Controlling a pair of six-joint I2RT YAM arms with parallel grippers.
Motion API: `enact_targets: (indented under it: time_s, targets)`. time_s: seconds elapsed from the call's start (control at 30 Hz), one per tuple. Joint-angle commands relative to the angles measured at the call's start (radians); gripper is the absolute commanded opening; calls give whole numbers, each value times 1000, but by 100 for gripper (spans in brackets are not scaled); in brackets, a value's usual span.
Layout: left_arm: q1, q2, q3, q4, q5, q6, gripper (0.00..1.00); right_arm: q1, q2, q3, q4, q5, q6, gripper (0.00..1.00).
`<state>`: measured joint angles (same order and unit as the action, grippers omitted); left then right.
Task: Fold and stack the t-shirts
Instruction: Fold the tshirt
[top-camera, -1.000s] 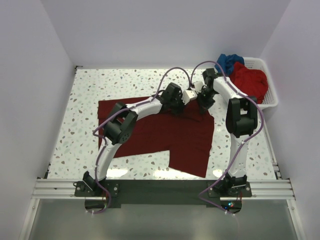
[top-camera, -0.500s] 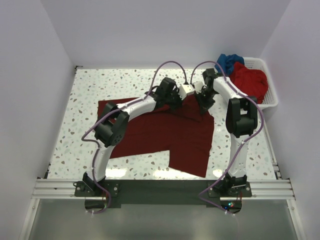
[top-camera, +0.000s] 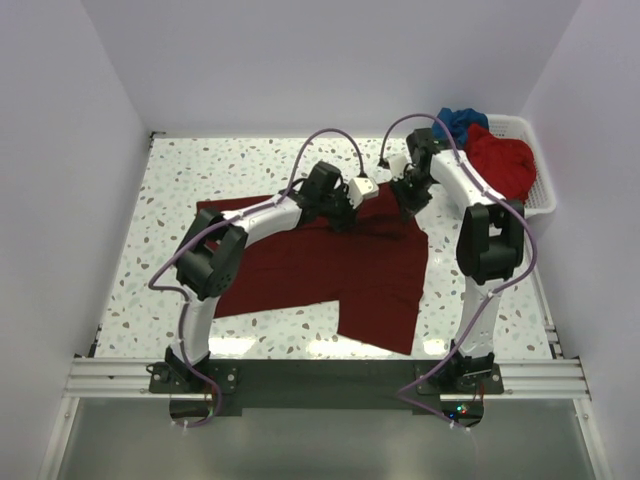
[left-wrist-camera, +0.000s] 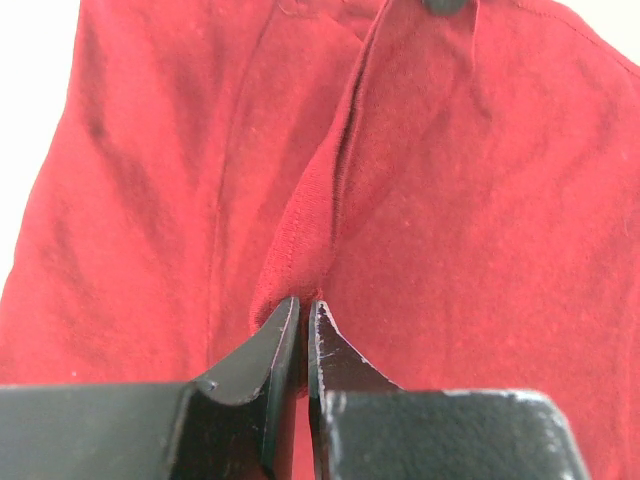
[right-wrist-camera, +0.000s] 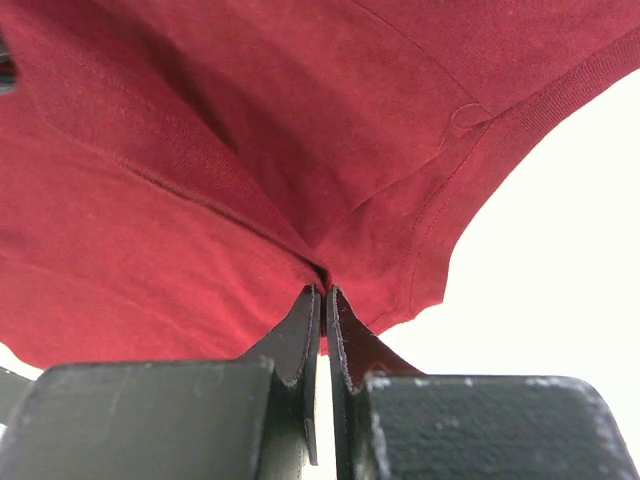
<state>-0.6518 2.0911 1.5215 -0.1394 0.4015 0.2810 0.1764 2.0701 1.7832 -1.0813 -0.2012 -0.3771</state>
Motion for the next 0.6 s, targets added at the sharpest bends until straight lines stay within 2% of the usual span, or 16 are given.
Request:
enact_targets:
  time_s: [0.0,0.57]
  targets:
    - [11,-80,-26,50,43,15,0,11,-67,-10,-32,-3,4,0]
    - [17,-151,-95,37,83,40,0,29,-154,-90,-49,11,14,0]
